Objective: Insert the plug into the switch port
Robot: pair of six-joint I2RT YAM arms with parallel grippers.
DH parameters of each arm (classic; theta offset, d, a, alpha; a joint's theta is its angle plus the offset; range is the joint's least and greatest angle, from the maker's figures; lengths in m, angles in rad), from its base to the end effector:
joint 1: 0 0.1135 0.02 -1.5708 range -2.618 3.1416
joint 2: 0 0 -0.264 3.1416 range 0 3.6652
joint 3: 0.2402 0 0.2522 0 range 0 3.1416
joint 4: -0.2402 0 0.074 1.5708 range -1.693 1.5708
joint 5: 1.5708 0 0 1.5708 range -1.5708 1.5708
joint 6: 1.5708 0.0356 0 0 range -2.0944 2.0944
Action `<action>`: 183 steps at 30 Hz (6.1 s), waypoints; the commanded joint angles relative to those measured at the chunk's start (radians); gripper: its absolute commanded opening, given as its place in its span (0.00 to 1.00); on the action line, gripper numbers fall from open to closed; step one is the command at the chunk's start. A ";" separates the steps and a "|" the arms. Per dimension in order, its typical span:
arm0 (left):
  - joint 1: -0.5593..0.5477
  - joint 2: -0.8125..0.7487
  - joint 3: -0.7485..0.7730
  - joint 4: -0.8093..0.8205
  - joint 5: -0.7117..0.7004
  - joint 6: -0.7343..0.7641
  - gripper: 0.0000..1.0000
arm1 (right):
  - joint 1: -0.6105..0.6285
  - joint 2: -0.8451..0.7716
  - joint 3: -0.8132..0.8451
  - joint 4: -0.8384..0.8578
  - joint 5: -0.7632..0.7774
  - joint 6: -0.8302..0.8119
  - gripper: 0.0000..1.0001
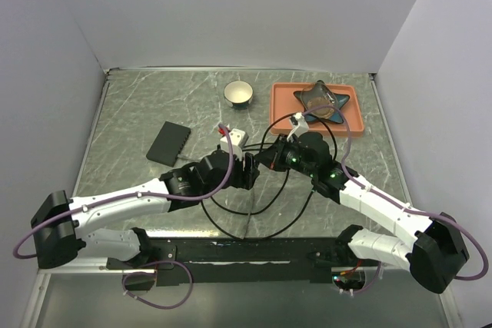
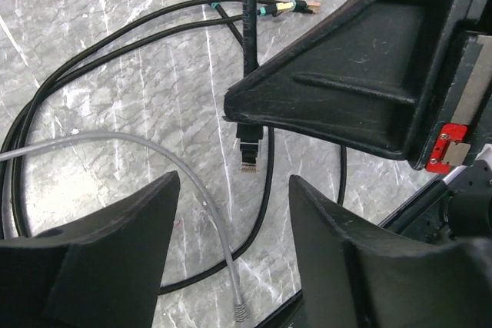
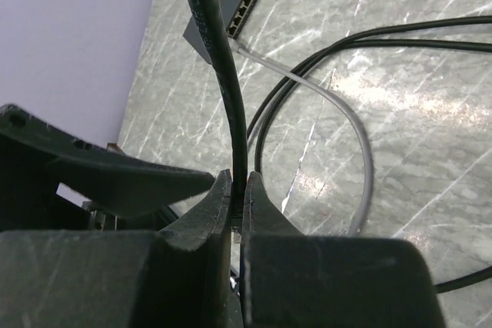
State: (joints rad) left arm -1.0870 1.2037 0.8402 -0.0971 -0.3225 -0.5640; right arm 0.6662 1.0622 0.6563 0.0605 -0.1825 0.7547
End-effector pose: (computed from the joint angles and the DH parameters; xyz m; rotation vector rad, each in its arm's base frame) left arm 0.1365 -0.2356 0.2810 0.3337 2.0548 -0.7154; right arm 0.1869 0.1551 0.2656 -0.0415 2.0788 1.0952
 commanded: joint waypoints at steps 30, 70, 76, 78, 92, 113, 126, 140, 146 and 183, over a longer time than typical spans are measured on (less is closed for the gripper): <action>0.082 -0.090 -0.058 0.005 0.020 -0.016 0.01 | -0.019 -0.103 0.127 -0.160 -0.146 -0.271 0.80; 0.427 -0.222 -0.272 0.503 1.227 -0.277 0.01 | -0.017 -0.028 0.169 -0.199 -0.683 -0.709 0.97; 0.467 -0.277 -0.294 0.514 1.244 -0.301 0.01 | -0.016 -0.030 0.134 -0.169 -0.699 -0.696 0.95; 0.469 -0.263 -0.299 0.557 1.261 -0.322 0.01 | -0.014 -0.022 0.132 -0.159 -0.709 -0.686 0.95; 0.469 -0.178 -0.308 0.640 1.287 -0.350 0.01 | -0.007 0.007 0.144 -0.090 -0.670 -0.654 0.76; 0.467 -0.349 -0.219 0.195 0.728 -0.128 0.79 | 0.003 0.176 0.256 -0.165 -0.623 -0.502 0.00; 0.466 -0.492 -0.320 0.184 0.643 -0.016 0.72 | -0.088 0.370 0.316 -0.142 -0.785 -0.154 0.00; 0.380 -0.491 -0.371 0.267 0.471 0.006 0.66 | -0.168 0.412 0.186 0.205 -0.972 0.100 0.00; 0.279 -0.411 -0.351 0.310 0.441 0.047 0.67 | -0.168 0.438 0.177 0.248 -1.005 0.150 0.00; 0.297 -0.123 -0.129 0.116 0.595 -0.042 0.01 | -0.177 0.116 0.462 -0.545 -0.317 -0.459 0.97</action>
State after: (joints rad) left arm -0.8303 0.9882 0.6437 0.0879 0.1463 -0.5461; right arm 0.4881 1.2869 1.0637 -0.3279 -0.7723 0.4343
